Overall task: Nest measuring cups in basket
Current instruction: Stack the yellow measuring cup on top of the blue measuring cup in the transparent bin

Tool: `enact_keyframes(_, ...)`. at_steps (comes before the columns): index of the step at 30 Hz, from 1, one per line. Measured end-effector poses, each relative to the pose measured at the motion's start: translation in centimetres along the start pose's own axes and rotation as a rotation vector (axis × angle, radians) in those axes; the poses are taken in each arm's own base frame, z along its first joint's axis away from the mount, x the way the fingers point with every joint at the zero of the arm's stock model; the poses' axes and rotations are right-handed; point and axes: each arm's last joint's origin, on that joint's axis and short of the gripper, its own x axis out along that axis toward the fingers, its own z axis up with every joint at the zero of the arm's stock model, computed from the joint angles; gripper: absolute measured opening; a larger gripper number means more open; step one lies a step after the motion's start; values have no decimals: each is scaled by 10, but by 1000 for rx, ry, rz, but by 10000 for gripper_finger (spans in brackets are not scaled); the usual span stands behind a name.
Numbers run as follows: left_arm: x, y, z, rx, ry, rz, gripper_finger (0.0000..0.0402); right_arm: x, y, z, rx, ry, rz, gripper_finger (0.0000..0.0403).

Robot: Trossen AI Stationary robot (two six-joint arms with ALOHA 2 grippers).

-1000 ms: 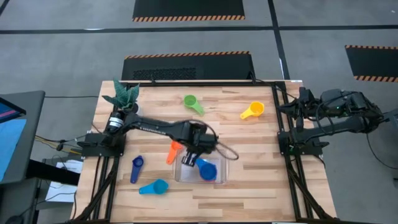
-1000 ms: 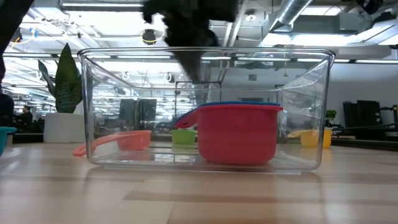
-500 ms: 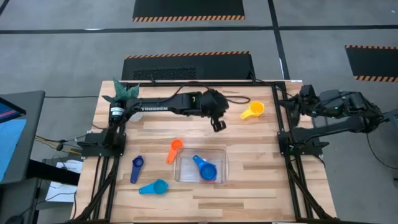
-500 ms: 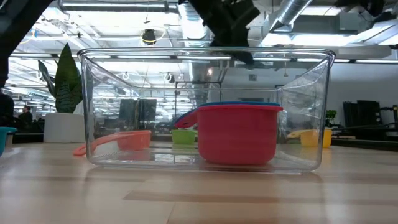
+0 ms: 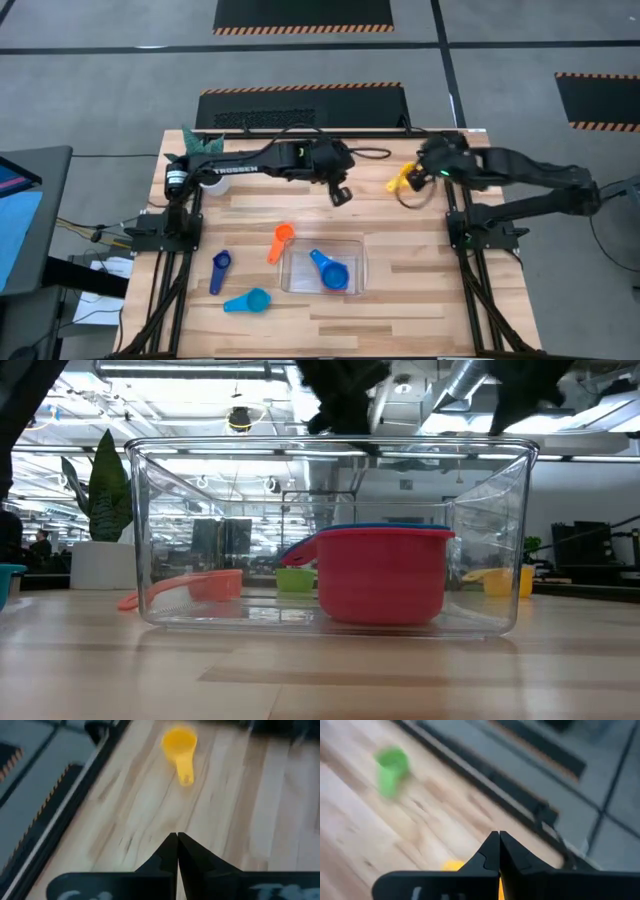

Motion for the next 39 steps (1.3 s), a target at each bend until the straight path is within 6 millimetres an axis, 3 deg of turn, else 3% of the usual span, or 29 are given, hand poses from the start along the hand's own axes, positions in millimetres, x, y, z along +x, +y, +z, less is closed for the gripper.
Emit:
enact_keyframes(8, -40, 1, -17, 53, 129, 149, 0, 64, -10, 8, 98, 287, -75, 20)
enact_keyframes(13, -47, -1, -33, 36, 272, 172, 0, 98, -15, 7, 136, 408, -141, 14)
enact_keyframes(22, -56, -16, -47, 62, 370, 190, 0, 166, -4, -10, 59, 664, -149, 14)
enact_keyframes(30, -62, -30, -51, 106, 358, 208, 0, 203, 3, -29, 36, 824, -152, 11)
enact_keyframes(35, -64, -37, -52, 125, 352, 202, 0, 214, 2, -39, 34, 916, -174, 12)
enact_keyframes(39, -65, -40, -53, 133, 350, 199, 0, 221, 8, -45, 75, 974, -81, 11)
